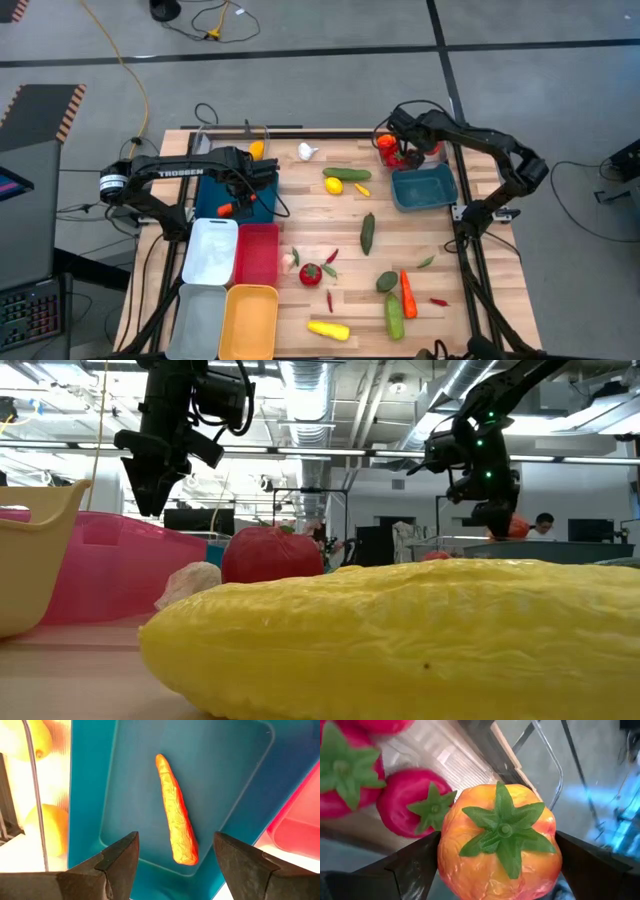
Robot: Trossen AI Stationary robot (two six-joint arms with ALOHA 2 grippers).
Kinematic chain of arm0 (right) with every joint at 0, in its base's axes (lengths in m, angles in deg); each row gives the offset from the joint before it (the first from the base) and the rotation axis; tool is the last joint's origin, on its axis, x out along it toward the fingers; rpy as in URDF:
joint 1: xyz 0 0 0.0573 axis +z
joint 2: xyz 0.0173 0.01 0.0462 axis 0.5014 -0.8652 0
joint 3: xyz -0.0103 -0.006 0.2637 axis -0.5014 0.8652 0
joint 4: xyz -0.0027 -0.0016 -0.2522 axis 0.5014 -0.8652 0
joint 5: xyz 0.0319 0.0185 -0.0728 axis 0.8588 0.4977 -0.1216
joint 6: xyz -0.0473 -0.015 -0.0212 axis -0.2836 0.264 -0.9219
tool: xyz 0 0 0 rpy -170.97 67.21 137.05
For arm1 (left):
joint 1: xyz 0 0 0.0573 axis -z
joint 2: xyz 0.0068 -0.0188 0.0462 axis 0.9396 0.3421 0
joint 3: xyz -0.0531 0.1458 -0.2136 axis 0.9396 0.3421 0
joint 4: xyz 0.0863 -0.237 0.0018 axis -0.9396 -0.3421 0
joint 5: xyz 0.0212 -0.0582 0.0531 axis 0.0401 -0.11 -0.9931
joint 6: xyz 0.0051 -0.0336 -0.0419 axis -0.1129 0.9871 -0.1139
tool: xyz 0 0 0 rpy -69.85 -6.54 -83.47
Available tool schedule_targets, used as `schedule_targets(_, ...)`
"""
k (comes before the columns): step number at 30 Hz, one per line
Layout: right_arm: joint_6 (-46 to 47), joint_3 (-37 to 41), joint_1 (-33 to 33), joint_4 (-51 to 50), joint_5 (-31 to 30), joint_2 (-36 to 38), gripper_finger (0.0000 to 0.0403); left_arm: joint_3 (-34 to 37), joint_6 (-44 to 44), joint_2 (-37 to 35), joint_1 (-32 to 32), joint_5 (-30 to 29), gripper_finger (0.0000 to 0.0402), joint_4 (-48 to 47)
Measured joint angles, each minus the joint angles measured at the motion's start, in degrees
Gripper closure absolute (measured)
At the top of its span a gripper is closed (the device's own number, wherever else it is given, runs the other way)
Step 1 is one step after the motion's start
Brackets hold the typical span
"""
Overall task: Sort produce into baskets
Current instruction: Put the orange tomato into the right transparent bin
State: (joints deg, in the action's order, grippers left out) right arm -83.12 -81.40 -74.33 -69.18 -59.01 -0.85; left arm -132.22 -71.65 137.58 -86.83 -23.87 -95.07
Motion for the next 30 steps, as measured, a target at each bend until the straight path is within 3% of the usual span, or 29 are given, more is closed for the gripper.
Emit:
schedule_targets(20, 0.84, 0.00, -1.31, -0.89, 0.04, 0.00, 0.0003, 0.00, -0.04, 0.00, 0.00, -0.02, 0.0157, -0.02)
schedule_targets(30, 0.44, 0.00, -3.56, -0.96, 7.40, 0.02, 0.0003, 0.00, 0.00, 0.00, 0.00, -0.01, 0.0157, -0.03)
